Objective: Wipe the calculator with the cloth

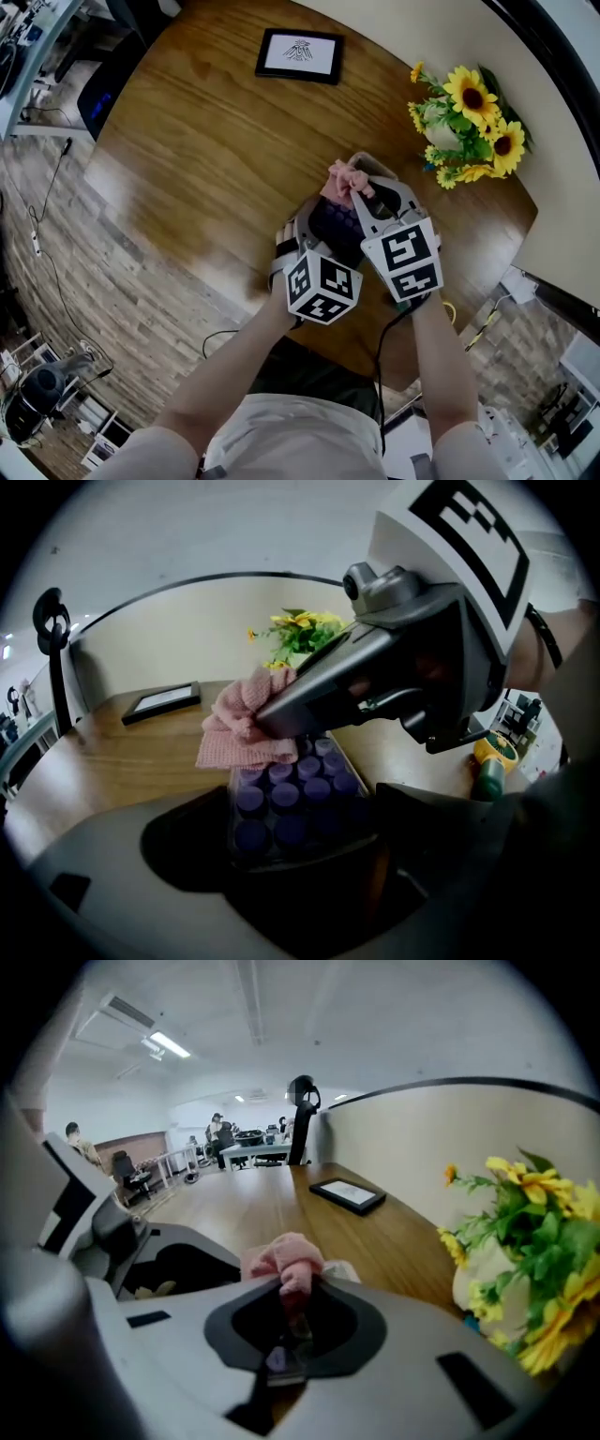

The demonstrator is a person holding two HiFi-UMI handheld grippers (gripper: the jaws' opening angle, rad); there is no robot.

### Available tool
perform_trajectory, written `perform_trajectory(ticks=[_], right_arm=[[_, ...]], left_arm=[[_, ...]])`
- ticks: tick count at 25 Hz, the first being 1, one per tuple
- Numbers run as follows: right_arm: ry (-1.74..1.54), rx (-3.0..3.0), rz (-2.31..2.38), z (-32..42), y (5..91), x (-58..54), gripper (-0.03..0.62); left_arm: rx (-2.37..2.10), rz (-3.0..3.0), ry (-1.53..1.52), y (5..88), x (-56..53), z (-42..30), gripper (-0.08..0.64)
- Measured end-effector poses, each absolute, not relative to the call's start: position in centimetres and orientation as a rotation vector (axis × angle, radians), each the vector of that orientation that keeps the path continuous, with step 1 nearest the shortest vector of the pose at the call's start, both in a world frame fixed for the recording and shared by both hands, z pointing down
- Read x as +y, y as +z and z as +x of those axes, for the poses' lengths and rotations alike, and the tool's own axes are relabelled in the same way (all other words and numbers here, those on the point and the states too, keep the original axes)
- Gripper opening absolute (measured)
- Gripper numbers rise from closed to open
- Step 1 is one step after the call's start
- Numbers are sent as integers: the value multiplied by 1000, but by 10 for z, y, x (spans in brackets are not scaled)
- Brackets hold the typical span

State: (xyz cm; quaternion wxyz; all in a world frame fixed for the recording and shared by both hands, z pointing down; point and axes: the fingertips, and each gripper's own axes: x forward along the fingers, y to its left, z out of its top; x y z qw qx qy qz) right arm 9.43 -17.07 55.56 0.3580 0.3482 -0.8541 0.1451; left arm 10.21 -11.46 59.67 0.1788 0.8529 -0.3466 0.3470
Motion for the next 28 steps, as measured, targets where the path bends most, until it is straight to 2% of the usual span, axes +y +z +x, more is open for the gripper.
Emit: perform_trajectory(ticks=[7, 11, 15, 23, 28], right_arm=[[389, -2131, 831, 128, 558, -144, 41], [408, -1968, 836, 171, 574, -128, 38], [532, -1948, 926, 204, 575, -113, 38], [540, -2267, 897, 128, 514, -134, 40], [494, -2346, 856, 81, 511, -156, 40]], left_arm=[[-983, 2408, 984, 597, -115, 102, 485], [-980, 2410, 982, 597, -114, 103, 485], [-982, 2411, 982, 597, -116, 102, 485], [-990, 2416, 975, 596, -116, 103, 485], [-990, 2418, 971, 596, -115, 104, 485]])
